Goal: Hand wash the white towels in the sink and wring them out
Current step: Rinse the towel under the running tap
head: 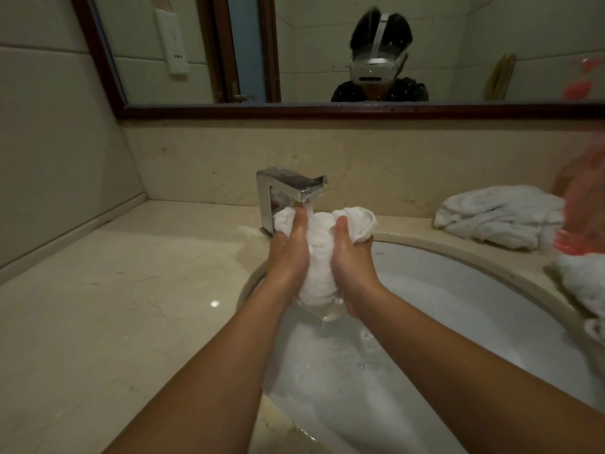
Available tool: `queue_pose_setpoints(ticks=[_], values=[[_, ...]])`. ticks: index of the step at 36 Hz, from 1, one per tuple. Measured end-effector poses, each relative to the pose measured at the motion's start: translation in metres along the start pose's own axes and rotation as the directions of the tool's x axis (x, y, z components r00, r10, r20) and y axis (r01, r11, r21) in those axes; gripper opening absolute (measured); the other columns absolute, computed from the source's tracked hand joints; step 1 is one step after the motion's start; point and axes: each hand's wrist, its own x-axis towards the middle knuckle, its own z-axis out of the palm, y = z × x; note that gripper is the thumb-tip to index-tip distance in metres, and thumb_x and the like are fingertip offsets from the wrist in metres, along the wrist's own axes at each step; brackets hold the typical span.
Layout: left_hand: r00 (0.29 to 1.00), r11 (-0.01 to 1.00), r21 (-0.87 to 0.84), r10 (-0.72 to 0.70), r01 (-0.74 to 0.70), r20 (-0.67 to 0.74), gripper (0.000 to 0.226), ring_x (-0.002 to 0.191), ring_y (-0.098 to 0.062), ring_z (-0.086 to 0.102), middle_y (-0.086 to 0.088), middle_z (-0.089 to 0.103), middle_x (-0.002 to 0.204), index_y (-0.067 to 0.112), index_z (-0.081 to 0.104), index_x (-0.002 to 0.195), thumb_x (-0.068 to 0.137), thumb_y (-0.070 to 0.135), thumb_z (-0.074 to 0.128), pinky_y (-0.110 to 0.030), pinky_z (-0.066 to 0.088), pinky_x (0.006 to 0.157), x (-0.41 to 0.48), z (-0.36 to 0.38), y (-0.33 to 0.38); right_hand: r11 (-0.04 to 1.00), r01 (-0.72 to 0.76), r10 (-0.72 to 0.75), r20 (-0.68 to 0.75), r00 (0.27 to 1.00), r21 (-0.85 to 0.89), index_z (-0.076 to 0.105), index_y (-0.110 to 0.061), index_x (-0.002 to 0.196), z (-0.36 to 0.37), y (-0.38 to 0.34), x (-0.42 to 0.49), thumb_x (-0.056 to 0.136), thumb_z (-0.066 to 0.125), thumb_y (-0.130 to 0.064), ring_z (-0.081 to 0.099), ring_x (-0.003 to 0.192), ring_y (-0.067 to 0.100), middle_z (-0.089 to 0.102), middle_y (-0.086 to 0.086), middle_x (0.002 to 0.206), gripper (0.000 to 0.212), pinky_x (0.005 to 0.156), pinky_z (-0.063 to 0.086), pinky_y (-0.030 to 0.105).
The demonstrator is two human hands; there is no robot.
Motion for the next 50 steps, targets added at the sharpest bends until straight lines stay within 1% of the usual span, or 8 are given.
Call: queue_pose_setpoints(ticks=[3, 9, 14, 21, 26, 40, 47, 50], values=[[1.000, 0.999, 0.014, 0.030, -0.030, 0.000, 0.059, 0.121, -0.024, 0.064, -0.005, 0.067, 0.138, 0.024, 0.059, 0.147, 0.106, 0.062, 0.043, -0.033, 0.047, 0.094, -0.0004, 0.0006, 0.0002, 1.000, -0.009, 0.009, 0.007, 1.000, 0.006, 0.024, -0.032, 0.160, -0.0004, -0.0006, -0.0002, 0.103, 0.049, -0.067, 0.064, 0.119, 0.027, 0.061, -0.001, 0.133, 0.071, 0.107, 0.055, 0.052], [1.000, 0.999, 0.027, -0.019, 0.019, -0.003, 0.065, 0.119, -0.027, 0.067, -0.007, 0.070, 0.132, 0.019, 0.064, 0.142, 0.101, 0.068, 0.050, -0.043, 0.053, 0.104, 0.0005, -0.0006, -0.0006, 1.000, -0.007, 0.006, -0.010, 1.000, -0.009, 0.025, -0.032, 0.158, 0.0011, 0.0023, 0.0010, 0.101, 0.051, -0.068, 0.064, 0.123, 0.029, 0.062, 0.003, 0.138, 0.072, 0.107, 0.055, 0.055], [0.999, 0.999, 0.041, -0.035, 0.035, -0.008, 0.069, 0.124, -0.030, 0.065, -0.009, 0.068, 0.138, 0.020, 0.061, 0.145, 0.102, 0.070, 0.043, -0.047, 0.052, 0.110, 0.0008, 0.0006, 0.0001, 1.000, -0.002, 0.002, -0.014, 1.000, -0.014, 0.024, -0.031, 0.159, 0.0002, 0.0022, 0.0006, 0.103, 0.049, -0.067, 0.063, 0.125, 0.030, 0.061, 0.004, 0.140, 0.071, 0.109, 0.054, 0.055], [0.999, 0.998, 0.049, -0.042, 0.042, 0.000, 0.070, 0.126, -0.031, 0.064, -0.010, 0.066, 0.140, 0.019, 0.059, 0.147, 0.102, 0.070, 0.041, -0.046, 0.051, 0.109, 0.0016, 0.0001, 0.0002, 1.000, -0.003, 0.003, -0.009, 1.000, -0.001, 0.023, -0.029, 0.160, -0.0016, 0.0008, 0.0007, 0.106, 0.047, -0.062, 0.060, 0.117, 0.025, 0.056, -0.001, 0.132, 0.068, 0.105, 0.053, 0.046], [0.999, 0.998, 0.049, -0.043, 0.043, 0.011, 0.072, 0.122, -0.031, 0.066, -0.010, 0.069, 0.136, 0.021, 0.062, 0.144, 0.102, 0.073, 0.039, -0.049, 0.053, 0.108, -0.0001, 0.0000, 0.0013, 1.000, -0.015, 0.015, -0.010, 1.000, -0.008, 0.021, -0.032, 0.160, -0.0001, 0.0009, -0.0005, 0.105, 0.047, -0.064, 0.061, 0.126, 0.030, 0.058, 0.003, 0.140, 0.069, 0.110, 0.052, 0.054], [0.998, 0.998, 0.038, -0.060, 0.059, 0.018, 0.073, 0.123, -0.032, 0.066, -0.011, 0.068, 0.137, 0.020, 0.061, 0.146, 0.101, 0.074, 0.040, -0.049, 0.053, 0.109, -0.0008, -0.0001, 0.0010, 0.999, -0.032, 0.032, -0.017, 0.999, -0.014, 0.017, -0.032, 0.162, 0.0005, 0.0006, -0.0008, 0.106, 0.047, -0.063, 0.061, 0.129, 0.033, 0.056, 0.003, 0.137, 0.071, 0.110, 0.053, 0.056], [0.998, 0.997, 0.047, -0.063, 0.062, 0.021, 0.074, 0.124, -0.032, 0.065, -0.011, 0.067, 0.139, 0.016, 0.058, 0.148, 0.102, 0.072, 0.040, -0.043, 0.053, 0.105, 0.0010, -0.0003, 0.0011, 0.999, -0.036, 0.036, -0.017, 0.999, -0.004, 0.018, -0.033, 0.161, 0.0014, 0.0016, -0.0010, 0.105, 0.048, -0.064, 0.063, 0.126, 0.033, 0.058, 0.004, 0.137, 0.071, 0.108, 0.054, 0.057], [0.998, 0.997, 0.049, -0.061, 0.060, 0.015, 0.070, 0.123, -0.030, 0.065, -0.011, 0.067, 0.137, 0.017, 0.060, 0.147, 0.103, 0.069, 0.042, -0.038, 0.051, 0.097, 0.0015, -0.0002, 0.0012, 0.999, -0.034, 0.034, -0.015, 0.999, -0.011, 0.017, -0.032, 0.161, 0.0013, 0.0017, -0.0013, 0.105, 0.048, -0.064, 0.062, 0.127, 0.033, 0.058, 0.006, 0.141, 0.072, 0.109, 0.054, 0.057]])
